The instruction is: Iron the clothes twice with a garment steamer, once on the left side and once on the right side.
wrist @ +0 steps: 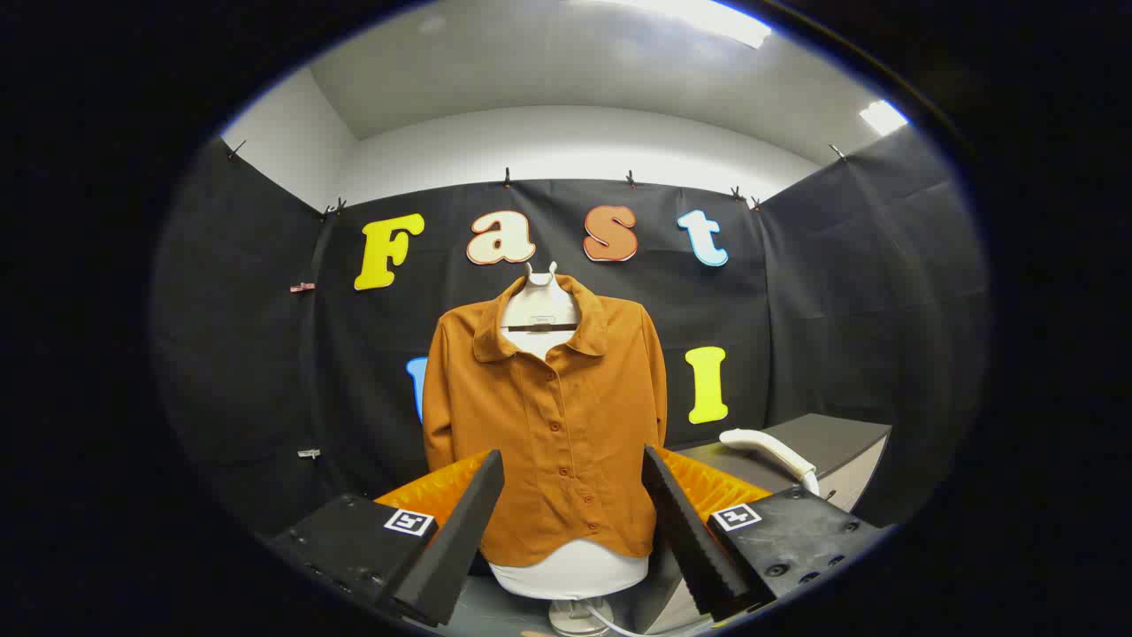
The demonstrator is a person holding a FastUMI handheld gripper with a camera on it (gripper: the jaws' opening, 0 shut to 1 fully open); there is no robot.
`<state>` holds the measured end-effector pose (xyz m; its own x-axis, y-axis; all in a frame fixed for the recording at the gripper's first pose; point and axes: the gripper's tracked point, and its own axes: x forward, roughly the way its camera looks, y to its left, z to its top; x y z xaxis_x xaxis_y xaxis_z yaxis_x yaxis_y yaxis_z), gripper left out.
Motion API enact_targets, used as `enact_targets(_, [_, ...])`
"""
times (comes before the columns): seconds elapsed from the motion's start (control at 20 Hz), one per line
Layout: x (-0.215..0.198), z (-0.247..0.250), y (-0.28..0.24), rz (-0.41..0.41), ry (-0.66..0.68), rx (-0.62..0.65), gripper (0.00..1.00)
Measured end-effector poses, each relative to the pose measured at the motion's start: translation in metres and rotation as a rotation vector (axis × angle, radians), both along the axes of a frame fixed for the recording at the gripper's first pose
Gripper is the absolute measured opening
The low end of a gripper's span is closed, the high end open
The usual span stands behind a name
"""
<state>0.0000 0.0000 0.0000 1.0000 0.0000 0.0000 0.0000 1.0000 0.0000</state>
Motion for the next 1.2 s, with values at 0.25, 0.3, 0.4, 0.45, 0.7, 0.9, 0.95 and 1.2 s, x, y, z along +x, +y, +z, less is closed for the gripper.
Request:
enact_targets(0.25, [-0.005, 0.002, 0.002, -0.014, -0.008, -0.022, 0.98])
enact_targets(0.3, [-0.006, 0.002, 0.003, -0.012, -0.009, -0.019, 0.98])
enact_targets(0.4, [-0.006, 0.001, 0.006, -0.010, -0.006, -0.017, 0.98])
enact_targets(0.45, [-0.006, 0.000, 0.006, -0.012, -0.002, -0.019, 0.98])
enact_targets(0.7, [-0.006, -0.001, 0.009, -0.012, 0.002, -0.023, 0.98])
enact_targets(0.9, [-0.006, 0.000, 0.011, -0.018, -0.001, -0.028, 0.98])
enact_targets(0.95, [-0.006, 0.000, 0.012, -0.020, -0.001, -0.034, 0.98])
enact_targets(1.2, [-0.006, -0.003, 0.015, -0.034, 0.005, -0.049, 0.98])
